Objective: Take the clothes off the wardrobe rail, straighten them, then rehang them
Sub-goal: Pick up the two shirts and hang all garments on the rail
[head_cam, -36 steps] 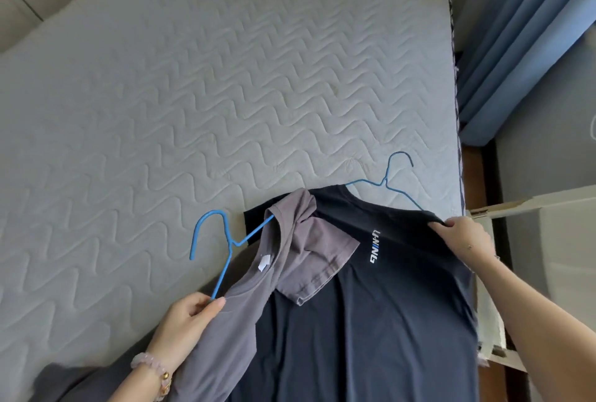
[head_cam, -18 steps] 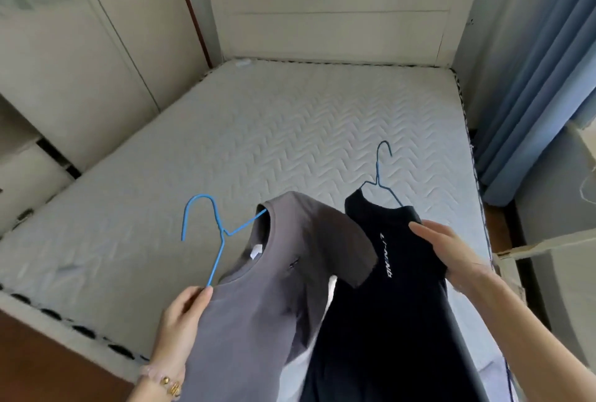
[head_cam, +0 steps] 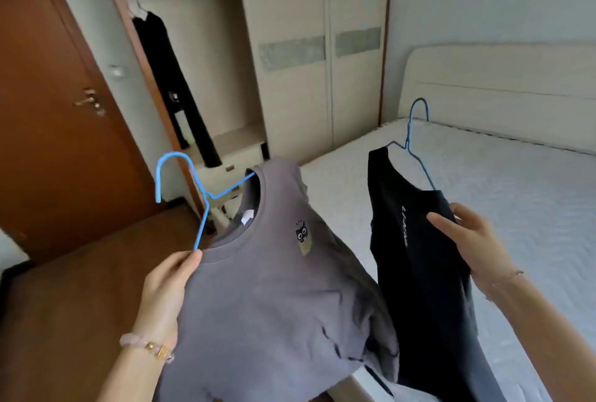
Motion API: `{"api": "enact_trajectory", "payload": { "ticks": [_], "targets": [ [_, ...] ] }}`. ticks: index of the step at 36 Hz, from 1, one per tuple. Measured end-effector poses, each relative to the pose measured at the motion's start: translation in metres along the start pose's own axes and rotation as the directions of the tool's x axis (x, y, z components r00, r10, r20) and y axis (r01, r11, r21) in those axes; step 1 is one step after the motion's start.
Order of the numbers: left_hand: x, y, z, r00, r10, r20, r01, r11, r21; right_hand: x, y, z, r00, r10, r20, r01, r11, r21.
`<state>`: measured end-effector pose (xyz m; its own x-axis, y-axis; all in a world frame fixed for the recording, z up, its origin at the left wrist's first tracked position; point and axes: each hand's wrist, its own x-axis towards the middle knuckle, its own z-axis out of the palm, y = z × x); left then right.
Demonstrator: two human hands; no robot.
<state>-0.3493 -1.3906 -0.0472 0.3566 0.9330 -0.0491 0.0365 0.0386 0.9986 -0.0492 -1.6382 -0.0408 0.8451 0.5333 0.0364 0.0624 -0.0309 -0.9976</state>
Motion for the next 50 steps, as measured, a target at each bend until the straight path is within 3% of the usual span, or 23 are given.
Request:
{"api": "enact_trajectory", "payload": {
  "ticks": [4, 13, 24, 29, 35, 43, 50],
  "targets": [
    [-0.001, 0.006, -0.063, 0.986, 0.024, -0.166, -0.017, 0.999, 0.038, -0.001, -0.015, 0.072, 0.995, -0.046, 0.089, 0.045, 0.999, 0.013],
    [0.020, -0.041, -0.164, 0.896, -0.008, -0.445, 0.045, 0.996, 0.072, 0.019, 0.008, 0.221, 0.935, 0.009, 0.355, -0.027, 0.999, 0.045],
    [0.118, -0.094, -0.232, 0.783, 0.027, -0.622, 0.215, 0.926, 0.311, 0.092, 0.100, 0.399, 0.774, 0.190, 0.603, -0.194, 0.979, -0.060],
    [0.183, -0.083, -0.257, 0.713, 0.018, -0.701, 0.262, 0.921, 0.290, 0.149, 0.104, 0.484, 0.699, 0.185, 0.690, -0.153, 0.982, -0.109],
    [0.267, -0.051, -0.283, 0.647, 0.098, -0.756, 0.223, 0.924, 0.311, 0.217, 0.064, 0.588, 0.621, 0.067, 0.781, -0.055, 0.998, -0.042],
    [0.410, -0.009, -0.313, 0.651, 0.150, -0.744, 0.098, 0.955, 0.278, 0.325, 0.029, 0.706, 0.681, -0.074, 0.729, -0.001, 0.995, 0.101],
    [0.587, 0.000, -0.340, 0.739, 0.197, -0.644, 0.010, 0.953, 0.303, 0.441, 0.028, 0.793, 0.767, -0.064, 0.638, -0.036, 0.989, 0.143]
  ]
}}
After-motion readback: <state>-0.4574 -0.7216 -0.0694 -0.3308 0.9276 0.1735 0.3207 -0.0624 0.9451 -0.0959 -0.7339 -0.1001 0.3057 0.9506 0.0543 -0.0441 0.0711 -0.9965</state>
